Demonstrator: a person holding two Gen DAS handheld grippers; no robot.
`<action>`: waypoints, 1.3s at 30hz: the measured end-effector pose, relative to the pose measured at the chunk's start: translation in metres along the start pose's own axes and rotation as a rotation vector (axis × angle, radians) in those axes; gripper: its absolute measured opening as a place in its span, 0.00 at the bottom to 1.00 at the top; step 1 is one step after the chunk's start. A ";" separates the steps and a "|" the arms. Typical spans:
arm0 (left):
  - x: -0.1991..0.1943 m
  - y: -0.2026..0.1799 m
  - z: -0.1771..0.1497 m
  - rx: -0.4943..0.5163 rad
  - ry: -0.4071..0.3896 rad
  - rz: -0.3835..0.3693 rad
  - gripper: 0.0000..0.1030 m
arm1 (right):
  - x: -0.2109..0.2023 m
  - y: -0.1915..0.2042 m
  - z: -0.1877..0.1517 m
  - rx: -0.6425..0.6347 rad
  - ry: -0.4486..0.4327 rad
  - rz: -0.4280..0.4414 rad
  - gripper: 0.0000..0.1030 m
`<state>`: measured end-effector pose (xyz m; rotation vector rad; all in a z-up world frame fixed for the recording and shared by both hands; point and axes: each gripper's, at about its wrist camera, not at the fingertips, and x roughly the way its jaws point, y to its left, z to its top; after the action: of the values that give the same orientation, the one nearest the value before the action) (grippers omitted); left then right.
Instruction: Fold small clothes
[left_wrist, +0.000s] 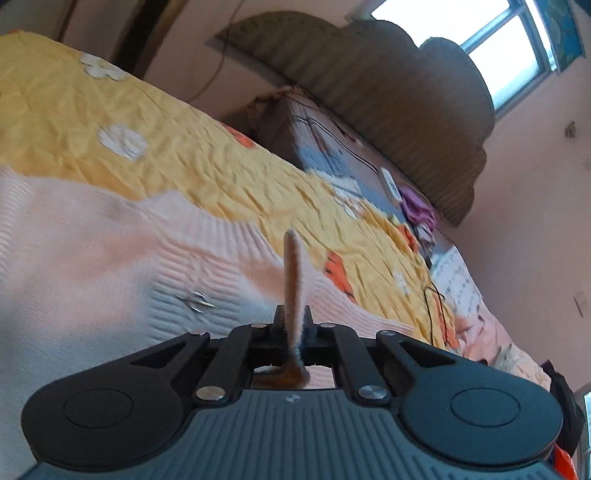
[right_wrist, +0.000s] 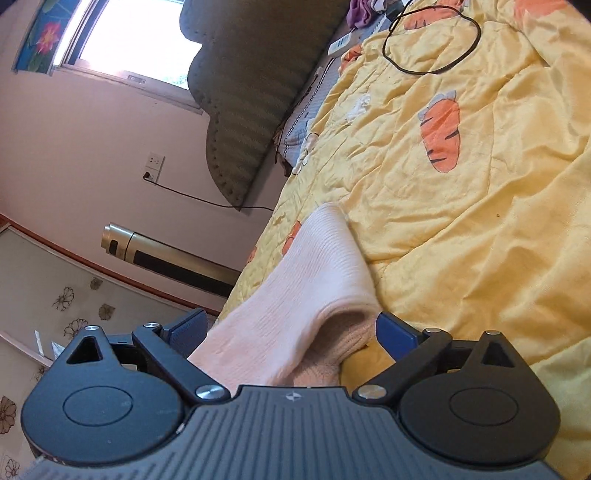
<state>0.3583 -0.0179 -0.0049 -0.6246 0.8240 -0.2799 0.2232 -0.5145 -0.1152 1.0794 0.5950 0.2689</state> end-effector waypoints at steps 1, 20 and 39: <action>-0.008 0.011 0.008 -0.016 -0.022 0.021 0.05 | 0.002 0.001 0.000 -0.004 0.010 0.000 0.95; -0.027 0.112 0.006 -0.191 -0.023 0.160 0.05 | 0.154 0.059 0.005 -0.156 0.282 -0.154 0.90; -0.008 0.120 -0.011 -0.132 0.053 0.218 0.06 | 0.143 0.059 0.019 -0.326 0.220 -0.281 0.38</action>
<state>0.3444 0.0759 -0.0801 -0.6470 0.9584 -0.0440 0.3551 -0.4329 -0.1030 0.6468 0.8582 0.2306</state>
